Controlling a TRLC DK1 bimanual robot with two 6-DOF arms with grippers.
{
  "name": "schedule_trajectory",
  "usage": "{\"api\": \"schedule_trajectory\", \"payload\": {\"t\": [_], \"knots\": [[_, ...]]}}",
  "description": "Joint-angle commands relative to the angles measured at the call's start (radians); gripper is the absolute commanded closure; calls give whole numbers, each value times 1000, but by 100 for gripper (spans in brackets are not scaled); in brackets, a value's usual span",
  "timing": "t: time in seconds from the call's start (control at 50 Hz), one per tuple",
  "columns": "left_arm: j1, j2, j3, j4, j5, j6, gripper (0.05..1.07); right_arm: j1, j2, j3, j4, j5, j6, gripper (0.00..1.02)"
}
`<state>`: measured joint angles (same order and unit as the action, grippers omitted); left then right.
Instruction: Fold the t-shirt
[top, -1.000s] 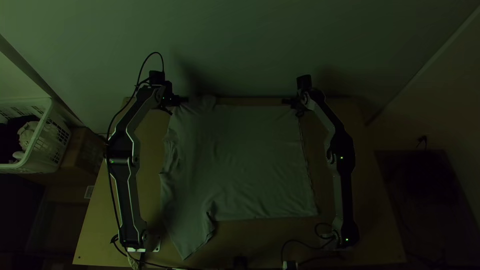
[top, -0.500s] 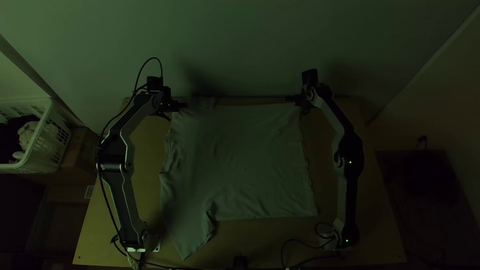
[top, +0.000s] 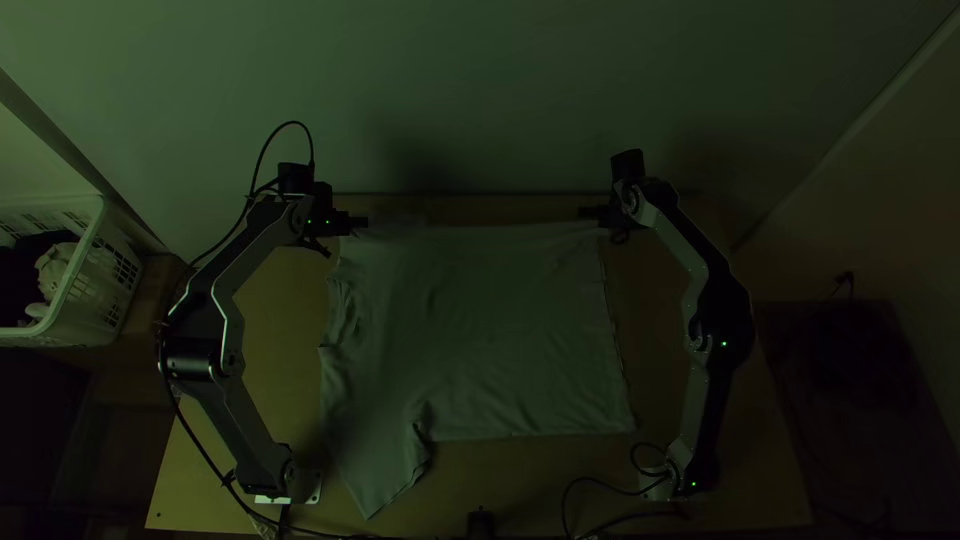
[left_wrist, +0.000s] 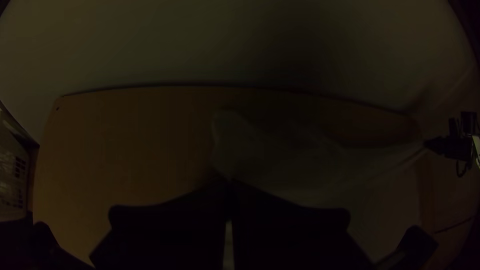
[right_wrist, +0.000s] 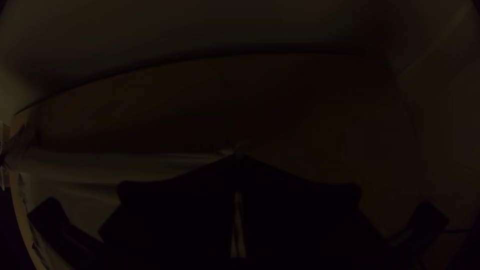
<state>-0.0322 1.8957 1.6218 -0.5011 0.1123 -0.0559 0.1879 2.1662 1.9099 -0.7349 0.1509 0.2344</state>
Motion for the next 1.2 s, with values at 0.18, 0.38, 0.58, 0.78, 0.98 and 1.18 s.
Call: {"api": "schedule_trajectory", "payload": {"t": [0.18,0.38,0.58,0.78,0.98,1.18], "knots": [[-3,-205,-255,64,3,-12,105,10,-154,-164,32,32,-6,100],[-2,-308,-384,81,3,-19,105,27,-241,-282,55,35,-6,100],[-2,-415,-493,82,3,-36,105,51,-332,-411,86,41,-1,100],[-21,-535,-648,127,3,-71,105,79,-416,-543,118,49,5,100],[-41,-558,-741,131,3,-79,96,79,-463,-661,163,52,22,100],[-71,-624,-784,85,3,-96,11,51,-508,-715,163,50,36,17]]}}
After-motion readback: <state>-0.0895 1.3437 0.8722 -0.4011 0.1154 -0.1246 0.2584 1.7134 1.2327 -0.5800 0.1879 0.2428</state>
